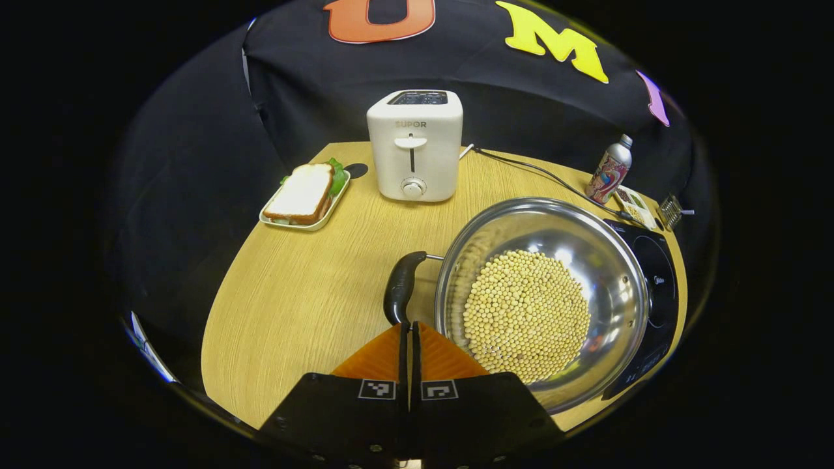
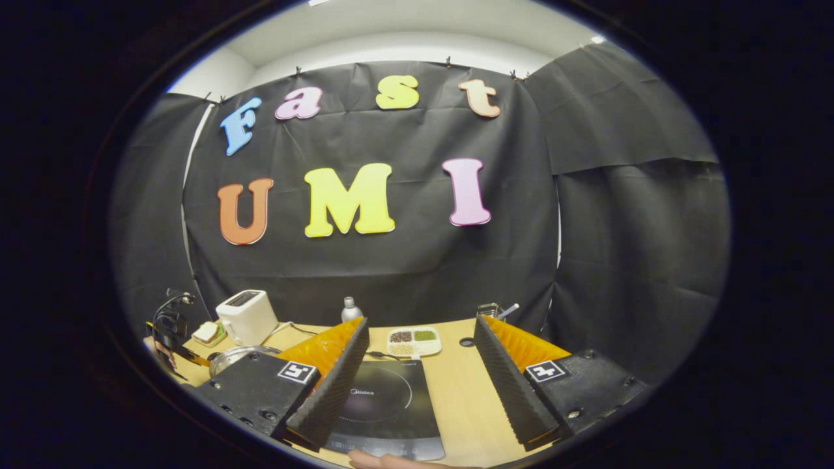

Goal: First push the handle of the pot to place it horizontally, then grasp the pot with both hands and set it on the induction cooktop.

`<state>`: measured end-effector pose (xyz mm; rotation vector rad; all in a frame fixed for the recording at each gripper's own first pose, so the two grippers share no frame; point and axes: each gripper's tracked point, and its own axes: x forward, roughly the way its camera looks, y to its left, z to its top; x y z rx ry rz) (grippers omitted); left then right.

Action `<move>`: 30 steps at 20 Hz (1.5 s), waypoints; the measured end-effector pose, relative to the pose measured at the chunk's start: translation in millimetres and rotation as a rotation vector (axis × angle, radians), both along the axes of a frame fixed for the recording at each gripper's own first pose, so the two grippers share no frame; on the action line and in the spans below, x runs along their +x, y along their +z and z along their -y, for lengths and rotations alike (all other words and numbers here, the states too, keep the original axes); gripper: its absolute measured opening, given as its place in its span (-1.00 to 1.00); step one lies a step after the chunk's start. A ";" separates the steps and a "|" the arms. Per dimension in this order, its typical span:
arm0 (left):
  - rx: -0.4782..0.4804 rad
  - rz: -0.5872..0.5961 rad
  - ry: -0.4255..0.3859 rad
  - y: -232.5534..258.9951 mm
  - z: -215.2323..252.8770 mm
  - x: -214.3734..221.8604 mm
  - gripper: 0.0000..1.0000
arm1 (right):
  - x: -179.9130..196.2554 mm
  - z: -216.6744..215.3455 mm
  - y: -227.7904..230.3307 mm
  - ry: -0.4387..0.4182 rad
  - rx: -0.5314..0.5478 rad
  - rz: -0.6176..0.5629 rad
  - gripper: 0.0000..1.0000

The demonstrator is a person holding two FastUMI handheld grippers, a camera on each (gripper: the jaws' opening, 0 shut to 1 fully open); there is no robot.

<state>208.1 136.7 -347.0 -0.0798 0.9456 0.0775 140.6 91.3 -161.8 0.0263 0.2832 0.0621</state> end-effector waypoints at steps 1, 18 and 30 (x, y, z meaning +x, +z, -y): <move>0.008 0.017 0.011 2.5 -6.0 1.3 -1.00 | 0.1 -3.5 0.2 0.001 0.002 0.001 0.96; -0.015 0.354 0.050 64.6 -26.9 8.6 0.92 | 13.3 -111.7 -86.7 0.089 -0.028 -0.168 1.00; -0.018 0.387 -0.020 23.5 -16.0 35.9 0.92 | 25.3 -200.0 -231.3 0.176 0.033 -0.468 0.97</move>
